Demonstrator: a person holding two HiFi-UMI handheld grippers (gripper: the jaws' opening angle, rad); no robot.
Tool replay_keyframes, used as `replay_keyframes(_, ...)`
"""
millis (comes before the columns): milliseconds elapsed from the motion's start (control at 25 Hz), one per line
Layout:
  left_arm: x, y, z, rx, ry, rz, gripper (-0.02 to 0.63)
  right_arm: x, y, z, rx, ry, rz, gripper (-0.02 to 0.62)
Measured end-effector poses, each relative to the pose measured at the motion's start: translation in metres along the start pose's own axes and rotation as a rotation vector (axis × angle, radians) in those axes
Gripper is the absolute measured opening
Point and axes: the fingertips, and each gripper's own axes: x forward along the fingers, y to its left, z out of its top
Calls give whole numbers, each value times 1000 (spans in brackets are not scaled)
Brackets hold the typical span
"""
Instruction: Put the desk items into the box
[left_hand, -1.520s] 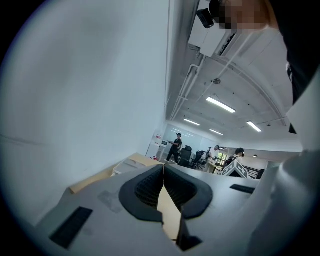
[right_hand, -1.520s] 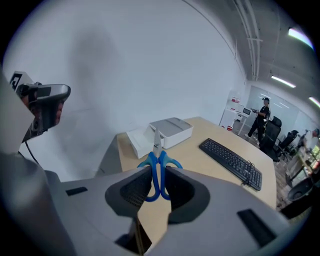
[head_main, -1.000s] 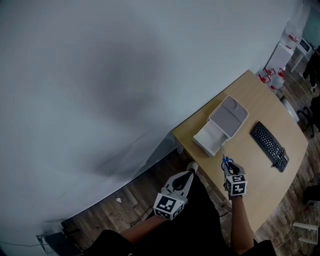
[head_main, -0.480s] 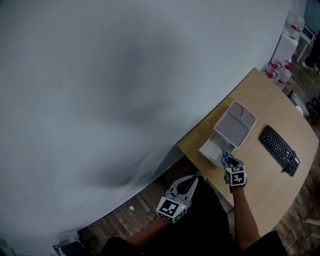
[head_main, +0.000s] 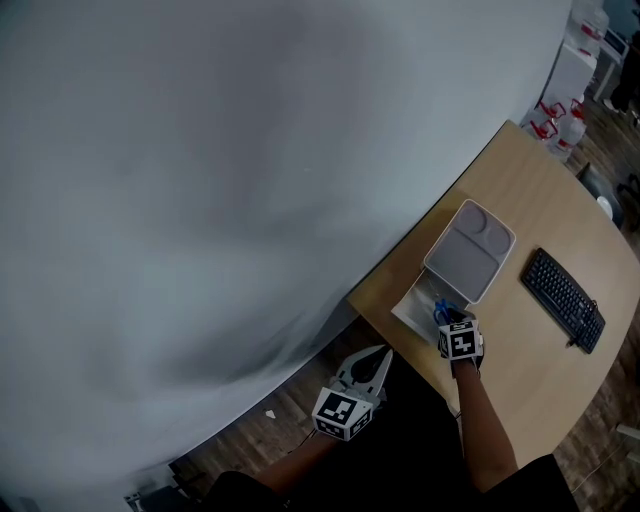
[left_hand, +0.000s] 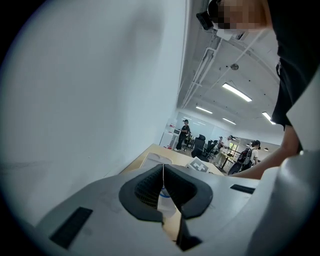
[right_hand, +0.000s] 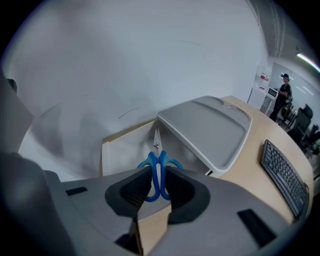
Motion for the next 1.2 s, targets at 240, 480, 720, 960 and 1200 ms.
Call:
replay_keyframes(240, 20, 10, -4, -35, 20, 32, 17, 22, -9, 5, 8, 59, 7, 144)
replay_keyframes(480, 29, 9, -6, -55, 15, 31, 17, 32, -17, 10, 31, 141, -48, 144)
replay_keyframes(720, 23, 18, -6, -70, -1, 62, 17, 42, -23, 6, 34, 136, -108, 147)
replay_keyframes(960, 0, 26, -8, -65, -9, 104, 17, 40, -25, 6, 50, 87, -109, 150)
replay_keyframes(1200, -23, 30, -10, -59, -30, 142, 17, 31, -20, 10, 15, 48, -73, 166)
